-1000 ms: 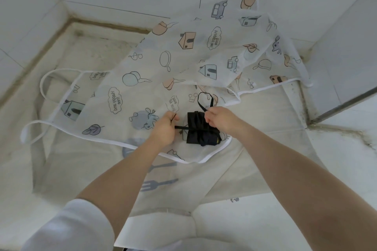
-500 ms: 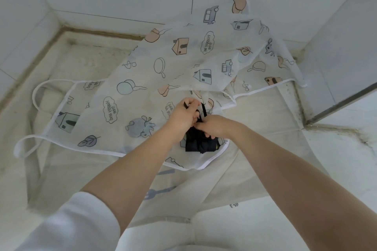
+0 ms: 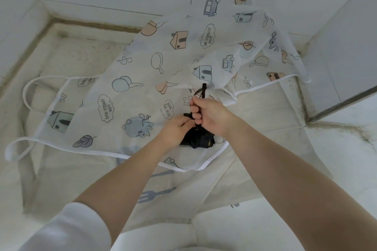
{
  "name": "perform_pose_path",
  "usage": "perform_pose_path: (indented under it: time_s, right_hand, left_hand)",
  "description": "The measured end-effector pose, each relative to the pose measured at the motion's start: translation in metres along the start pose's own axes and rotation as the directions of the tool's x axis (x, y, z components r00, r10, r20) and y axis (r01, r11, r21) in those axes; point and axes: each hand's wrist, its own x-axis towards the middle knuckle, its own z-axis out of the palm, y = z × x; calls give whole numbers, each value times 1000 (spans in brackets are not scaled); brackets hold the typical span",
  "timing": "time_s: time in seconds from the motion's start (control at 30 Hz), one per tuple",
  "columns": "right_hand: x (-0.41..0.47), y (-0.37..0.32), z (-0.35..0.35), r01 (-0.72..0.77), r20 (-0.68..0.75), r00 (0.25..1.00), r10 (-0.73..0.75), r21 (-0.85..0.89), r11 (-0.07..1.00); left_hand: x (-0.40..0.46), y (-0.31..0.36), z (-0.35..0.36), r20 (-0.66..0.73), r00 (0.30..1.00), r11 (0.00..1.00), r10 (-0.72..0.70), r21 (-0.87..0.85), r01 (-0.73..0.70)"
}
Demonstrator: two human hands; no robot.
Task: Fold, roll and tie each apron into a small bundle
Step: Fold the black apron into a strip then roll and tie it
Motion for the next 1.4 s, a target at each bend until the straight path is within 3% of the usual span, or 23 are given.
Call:
perform_pose_path:
  time_s: [0.1,0.2,0.3,0.43,0.53,0.6,0.63,0.73,0.83,0.97,1.07,1.2,1.4]
  right_hand:
    - [7,-2,10,35,26,999,-42,232,972]
    - [14,2,14,79,-22,997,-78,453,888]
    - [20,6,18,125,-86,992,-93,561,818]
    - [24,10,13,128,-193,980,-47,434,892]
    - [24,10,3,59,-384,921,-67,-32,998]
    - [22,10,-9,-13,-468,869,-160,-345,938]
    - [20,11,-16,-37,-484,856,-180,-404,914]
    - [13,18,-33,-69,-505,849,-158,-403,913]
    - [4,15,-27,-59,-480,861,-171,-426,903]
    - [-7,-11,-6,79,-352,914,-204,-338,938]
    - [-9,-25,16,128,-197,957,-213,-374,919]
    - [-2,-24,44,109,-46,990,-134,-362,926]
    - [8,2,63,59,-99,990,-100,-351,935]
  left_hand:
    - [1,-3,-6,21,985,945,-174,-278,173]
    - [6,-5,-9,68,966,884,-250,-390,257]
    - [11,-5,-9,19,957,835,-289,-484,262]
    - [13,-8,-15,2,943,733,-332,-629,259]
    - [11,-9,-17,118,972,677,-204,-700,227]
    - [12,-9,-18,176,967,716,-186,-650,256]
    - [13,-9,-18,182,962,740,-204,-614,273]
    - [14,-9,-13,136,971,935,-195,-275,226]
    - [18,-8,-9,68,994,990,-86,114,78]
    - [18,-13,-12,86,991,876,106,463,-133]
    - [14,-9,-7,128,979,745,159,635,-204]
    - [11,-9,-7,161,981,721,112,666,-192]
    - [1,-2,-5,227,965,646,133,719,-258]
